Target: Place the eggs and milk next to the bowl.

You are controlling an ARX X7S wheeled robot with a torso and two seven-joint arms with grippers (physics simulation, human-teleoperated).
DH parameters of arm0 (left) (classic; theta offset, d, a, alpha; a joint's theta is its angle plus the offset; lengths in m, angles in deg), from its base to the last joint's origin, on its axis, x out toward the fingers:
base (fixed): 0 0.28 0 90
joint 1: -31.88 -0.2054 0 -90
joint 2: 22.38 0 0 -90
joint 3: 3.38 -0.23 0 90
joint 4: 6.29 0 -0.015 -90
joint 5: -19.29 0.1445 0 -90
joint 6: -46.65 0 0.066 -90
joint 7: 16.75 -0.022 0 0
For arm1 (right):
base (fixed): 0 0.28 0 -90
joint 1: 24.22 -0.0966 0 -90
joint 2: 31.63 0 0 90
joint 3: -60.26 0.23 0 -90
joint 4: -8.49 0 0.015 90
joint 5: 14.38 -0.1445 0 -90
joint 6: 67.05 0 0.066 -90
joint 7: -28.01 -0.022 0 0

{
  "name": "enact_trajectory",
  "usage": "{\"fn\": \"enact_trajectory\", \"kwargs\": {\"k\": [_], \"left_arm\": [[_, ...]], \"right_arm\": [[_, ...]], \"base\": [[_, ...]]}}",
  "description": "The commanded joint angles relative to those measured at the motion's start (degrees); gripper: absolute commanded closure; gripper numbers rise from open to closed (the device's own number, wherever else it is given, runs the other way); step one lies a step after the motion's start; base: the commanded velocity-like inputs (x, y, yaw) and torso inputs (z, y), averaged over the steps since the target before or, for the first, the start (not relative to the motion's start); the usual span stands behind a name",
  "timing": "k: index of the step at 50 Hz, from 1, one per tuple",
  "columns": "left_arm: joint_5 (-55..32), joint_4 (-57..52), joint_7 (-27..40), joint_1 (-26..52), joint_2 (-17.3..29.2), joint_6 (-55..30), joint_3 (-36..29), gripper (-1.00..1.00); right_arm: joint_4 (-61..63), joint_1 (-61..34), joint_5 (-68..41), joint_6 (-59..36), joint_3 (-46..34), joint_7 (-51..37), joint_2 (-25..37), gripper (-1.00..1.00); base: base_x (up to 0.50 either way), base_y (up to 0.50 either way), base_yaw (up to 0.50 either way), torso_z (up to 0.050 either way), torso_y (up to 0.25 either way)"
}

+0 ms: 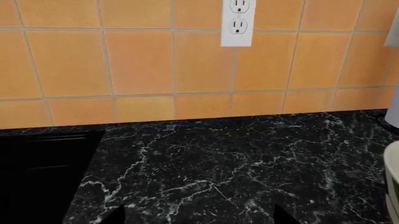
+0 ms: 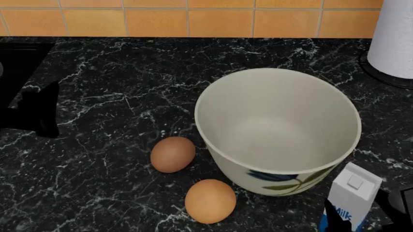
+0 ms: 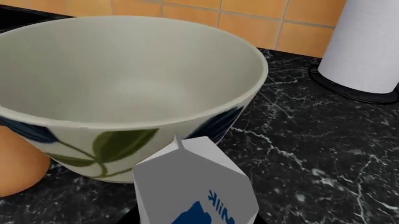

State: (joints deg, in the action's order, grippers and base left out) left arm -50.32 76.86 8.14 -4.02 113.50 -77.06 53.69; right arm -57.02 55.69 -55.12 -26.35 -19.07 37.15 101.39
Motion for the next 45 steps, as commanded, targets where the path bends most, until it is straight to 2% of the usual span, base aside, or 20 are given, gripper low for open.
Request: {"fn": "enact_trajectory", "kwargs": {"k": [1, 17, 18, 37, 42, 45], "left_arm": [[0.01, 0.09, -0.07, -0.57, 0.43, 0.44, 0.30, -1.00], [-0.05, -0.01, 0.11, -0.99, 0.63, 0.70, 0.52, -1.00], [0.07, 0.03, 0.03, -1.06, 0.60, 0.76, 0.45, -1.00], [-0.49, -0.56, 0.59, -1.20, 0.93, 0.57, 0.78, -1.00], [-0.70, -0.87, 0.80, -1.17, 0.89, 0.47, 0.84, -1.00], [-0.69, -0.69, 0.70, -1.12, 0.83, 0.60, 0.92, -1.00]], "right_arm": [[-0.68, -1.91, 1.94, 1.44, -1.17, 1.29, -0.34, 1.00], [-0.93, -1.03, 1.89, 1.82, -0.89, 1.17, -0.45, 1.00], [-0.94, -1.02, 1.71, 1.65, -0.82, 1.19, -0.41, -1.00], [-0.24, -1.32, 0.88, 0.82, -1.12, 1.36, 0.14, -1.00], [0.64, -0.38, 0.39, 0.53, -0.17, 1.14, 0.48, -1.00], [2.82, 2.68, -0.94, -0.07, 3.03, 0.76, 1.23, -1.00]], "base": [[0.00, 0.00, 0.00, 0.000, 0.000], [0.00, 0.00, 0.00, 0.000, 0.000], [0.00, 0.00, 0.00, 0.000, 0.000], [0.00, 0.00, 0.00, 0.000, 0.000], [0.00, 0.00, 0.00, 0.000, 0.000], [0.00, 0.00, 0.00, 0.000, 0.000]]}}
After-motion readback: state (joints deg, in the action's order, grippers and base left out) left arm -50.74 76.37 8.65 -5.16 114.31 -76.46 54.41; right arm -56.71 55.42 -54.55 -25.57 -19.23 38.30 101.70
